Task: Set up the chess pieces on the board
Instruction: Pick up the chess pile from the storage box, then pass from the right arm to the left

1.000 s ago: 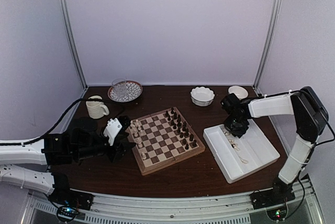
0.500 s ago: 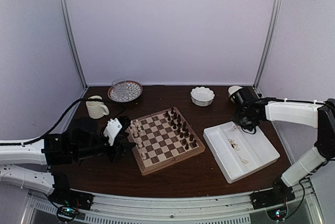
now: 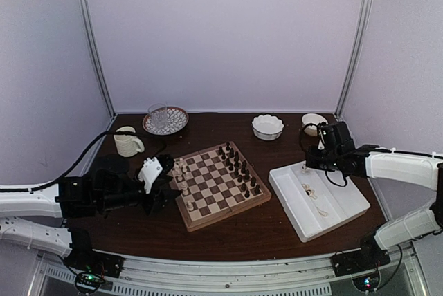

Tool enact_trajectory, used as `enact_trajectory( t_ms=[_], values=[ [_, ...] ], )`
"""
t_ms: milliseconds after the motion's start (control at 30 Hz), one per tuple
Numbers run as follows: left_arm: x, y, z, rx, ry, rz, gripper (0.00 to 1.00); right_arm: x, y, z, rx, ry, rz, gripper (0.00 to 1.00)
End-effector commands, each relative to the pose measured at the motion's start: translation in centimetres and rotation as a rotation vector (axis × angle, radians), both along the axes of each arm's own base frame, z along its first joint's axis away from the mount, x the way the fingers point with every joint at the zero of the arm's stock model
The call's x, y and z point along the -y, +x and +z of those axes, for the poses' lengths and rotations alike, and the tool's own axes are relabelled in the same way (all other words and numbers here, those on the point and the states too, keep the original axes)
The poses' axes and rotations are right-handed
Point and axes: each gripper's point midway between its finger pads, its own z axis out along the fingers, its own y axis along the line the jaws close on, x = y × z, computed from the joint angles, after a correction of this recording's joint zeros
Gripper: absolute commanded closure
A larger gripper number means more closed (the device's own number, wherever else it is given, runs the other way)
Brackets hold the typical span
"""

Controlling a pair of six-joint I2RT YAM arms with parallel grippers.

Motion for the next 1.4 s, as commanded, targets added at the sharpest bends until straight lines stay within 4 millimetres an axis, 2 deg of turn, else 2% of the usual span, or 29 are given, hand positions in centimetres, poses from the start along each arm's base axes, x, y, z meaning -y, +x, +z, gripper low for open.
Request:
enact_trajectory(
  t_ms=[0, 100, 233, 467, 800, 1000, 1167, 1367],
  values=[
    [1.8, -0.5, 1.4, 0.033, -0.056, -0.086, 0.49, -6.0, -0.3, 3.7, 0.136, 0.175, 0.312, 1.00],
    [3.2, -0.7, 2.2, 0.037, -0.100, -0.138, 0.46, -8.9, -1.1, 5.3, 0.162, 0.279, 0.448, 1.00],
    [5.3, -1.0, 3.0, 0.057, -0.137, -0.217, 0.45, -11.3, -2.6, 7.1, 0.191, 0.332, 0.563, 1.00],
    [9.1, -0.8, 3.5, 0.194, -0.186, -0.349, 0.43, -15.2, -7.2, 11.6, 0.305, 0.434, 0.795, 1.00],
    [12.7, -1.1, 3.3, 0.419, -0.178, -0.457, 0.40, -19.6, -12.3, 13.9, 0.358, 0.546, 1.023, 1.00],
    [13.7, -2.3, 2.8, 0.500, -0.204, -0.524, 0.41, -21.0, -14.2, 14.4, 0.380, 0.571, 1.088, 1.00],
    [14.5, -2.0, 2.3, 0.485, -0.210, -0.519, 0.41, -20.7, -13.4, 13.6, 0.370, 0.531, 1.031, 1.00],
    [16.3, -1.7, 2.5, 0.455, -0.247, -0.539, 0.41, -20.7, -13.7, 13.7, 0.374, 0.552, 1.046, 1.00]
  ],
)
